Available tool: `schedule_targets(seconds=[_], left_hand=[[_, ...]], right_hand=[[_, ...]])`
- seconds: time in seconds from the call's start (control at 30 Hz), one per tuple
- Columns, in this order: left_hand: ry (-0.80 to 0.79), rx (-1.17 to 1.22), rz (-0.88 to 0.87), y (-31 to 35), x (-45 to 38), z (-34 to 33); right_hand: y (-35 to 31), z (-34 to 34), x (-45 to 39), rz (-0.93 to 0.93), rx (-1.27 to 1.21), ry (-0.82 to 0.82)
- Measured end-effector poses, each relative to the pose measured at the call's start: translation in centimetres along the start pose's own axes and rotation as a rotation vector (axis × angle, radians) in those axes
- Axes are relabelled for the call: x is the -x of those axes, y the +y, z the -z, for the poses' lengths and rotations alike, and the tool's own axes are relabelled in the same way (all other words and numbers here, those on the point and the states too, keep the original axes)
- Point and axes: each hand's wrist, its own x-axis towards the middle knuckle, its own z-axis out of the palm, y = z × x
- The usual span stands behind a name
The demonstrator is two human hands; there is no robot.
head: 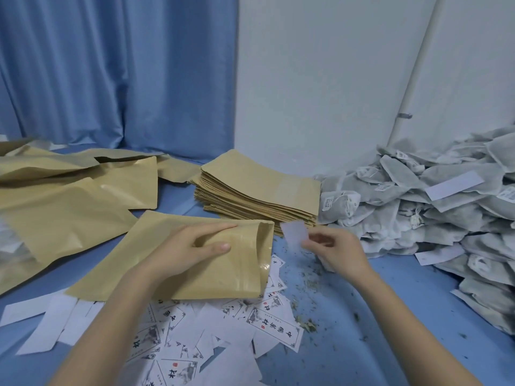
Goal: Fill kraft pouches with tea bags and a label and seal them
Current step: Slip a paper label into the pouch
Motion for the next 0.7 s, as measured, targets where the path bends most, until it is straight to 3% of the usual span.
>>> schedule_targets(seconds=[0.1, 0.23, 0.33, 0.43, 0.5, 0.7], left_hand=[[-0.047, 0.070, -0.015, 1.0, -0.3, 0.2], [-0.073, 0.160, -0.037, 2.6, -0.8, 0.1], [-0.048, 0.250, -0.081, 3.7, -0.6, -0.1], [0.032, 0.383, -0.141, 5.5, -0.6, -0.1], [0.030, 0.430, -0.177, 6.9, -0.8, -0.4], [-0.009, 0.477, -0.197, 9.2, -0.5, -0.3]], right_hand=[[-2.6, -0.3, 0.4, 0.252, -0.006, -0.026], [-4.8, -1.0, 0.0, 0.487, 0.244, -0.080], [-5.3, -1.2, -0.1, 0.495, 0.514, -0.196], [-6.3, -1.8, 0.4, 0.601, 0.693, -0.209], [-7.2, -2.3, 0.6, 0.553, 0.812, -0.245], [-8.0, -1.7, 0.7, 0.497, 0.627, -0.283]])
